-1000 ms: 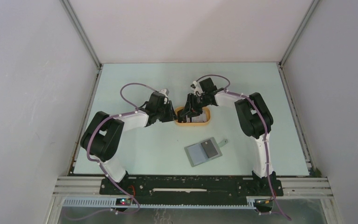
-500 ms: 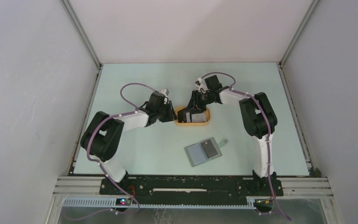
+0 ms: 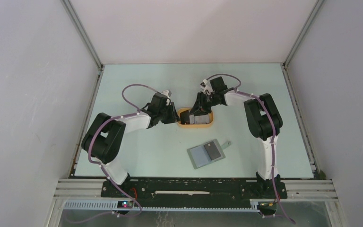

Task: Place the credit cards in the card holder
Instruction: Pick up the credit card from the storage box.

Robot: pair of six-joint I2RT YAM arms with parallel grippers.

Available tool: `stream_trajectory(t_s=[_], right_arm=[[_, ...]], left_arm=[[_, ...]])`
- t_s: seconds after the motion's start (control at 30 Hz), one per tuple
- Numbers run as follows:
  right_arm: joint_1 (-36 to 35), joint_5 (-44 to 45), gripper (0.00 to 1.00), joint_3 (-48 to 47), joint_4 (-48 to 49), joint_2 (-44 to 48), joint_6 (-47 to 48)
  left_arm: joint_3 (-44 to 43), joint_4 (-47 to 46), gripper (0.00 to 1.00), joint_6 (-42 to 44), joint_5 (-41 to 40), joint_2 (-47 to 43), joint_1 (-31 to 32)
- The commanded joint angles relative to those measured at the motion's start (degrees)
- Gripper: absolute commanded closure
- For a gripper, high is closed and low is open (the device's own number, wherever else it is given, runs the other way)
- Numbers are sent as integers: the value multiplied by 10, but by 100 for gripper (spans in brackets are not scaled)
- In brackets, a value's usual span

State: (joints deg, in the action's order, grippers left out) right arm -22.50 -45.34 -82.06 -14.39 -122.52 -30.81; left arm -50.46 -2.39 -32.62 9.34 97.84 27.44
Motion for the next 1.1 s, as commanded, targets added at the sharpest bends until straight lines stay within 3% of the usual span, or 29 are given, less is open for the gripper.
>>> stream_trajectory(t_s=[0.0, 0.17, 0.43, 0.87, 1.07], right_arm=[[3, -2, 68, 2, 2, 38, 12], [3, 3, 76, 4, 1, 43, 16], [5, 32, 100, 17, -5, 70, 38], [10, 92, 100, 29, -40, 137, 120], [23, 61, 100, 50, -51, 179, 187]], left_arm=[[-29, -6, 69, -4, 13, -3, 0], [-27, -6, 69, -4, 12, -6, 0], [-25, -12, 68, -3, 8, -24, 0], [-8, -9, 59, 5, -20, -98, 0], [38, -32, 51, 14, -32, -174, -1]])
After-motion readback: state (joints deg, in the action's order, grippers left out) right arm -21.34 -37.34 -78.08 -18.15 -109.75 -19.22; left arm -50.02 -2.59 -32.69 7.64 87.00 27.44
